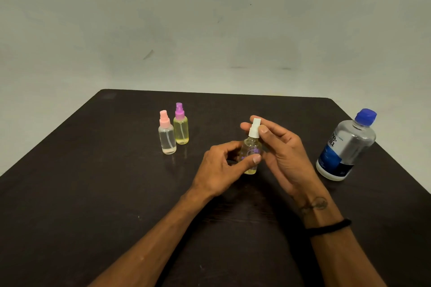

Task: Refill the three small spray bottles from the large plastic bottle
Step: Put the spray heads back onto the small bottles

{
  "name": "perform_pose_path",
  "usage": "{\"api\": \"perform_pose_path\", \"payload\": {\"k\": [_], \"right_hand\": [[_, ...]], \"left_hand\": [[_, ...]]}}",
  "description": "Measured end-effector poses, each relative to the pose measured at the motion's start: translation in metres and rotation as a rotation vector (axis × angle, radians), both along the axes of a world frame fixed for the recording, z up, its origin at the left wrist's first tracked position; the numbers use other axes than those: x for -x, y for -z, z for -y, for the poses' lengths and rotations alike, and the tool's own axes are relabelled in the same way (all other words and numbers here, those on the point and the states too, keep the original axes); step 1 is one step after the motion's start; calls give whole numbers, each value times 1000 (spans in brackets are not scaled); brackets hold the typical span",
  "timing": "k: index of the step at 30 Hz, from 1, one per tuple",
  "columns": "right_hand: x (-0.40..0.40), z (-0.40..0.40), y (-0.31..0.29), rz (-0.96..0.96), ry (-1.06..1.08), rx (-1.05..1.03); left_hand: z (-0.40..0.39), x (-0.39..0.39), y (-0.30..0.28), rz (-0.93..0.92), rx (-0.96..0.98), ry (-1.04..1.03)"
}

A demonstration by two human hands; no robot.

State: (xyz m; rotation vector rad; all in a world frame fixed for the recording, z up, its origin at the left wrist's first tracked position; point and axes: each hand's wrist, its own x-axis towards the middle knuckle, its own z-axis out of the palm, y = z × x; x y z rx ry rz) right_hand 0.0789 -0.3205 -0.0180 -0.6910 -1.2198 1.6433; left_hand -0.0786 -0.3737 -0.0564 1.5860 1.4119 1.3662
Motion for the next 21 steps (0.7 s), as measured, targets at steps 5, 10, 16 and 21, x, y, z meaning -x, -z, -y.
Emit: {"api": "perform_pose_path", "payload": {"k": [5,10,16,21], "right_hand": [[3,0,3,29,133,-53],[4,0,6,92,255,-111],[0,-2,2,-33,48,12],[-3,-2,0,-17,-45,56]], "left_hand": [[0,1,1,-14,-7,0],[0,0,3,-55,7,27],[-1,-1,2,-17,8,40],[-4,2,4,65,15,35]]}}
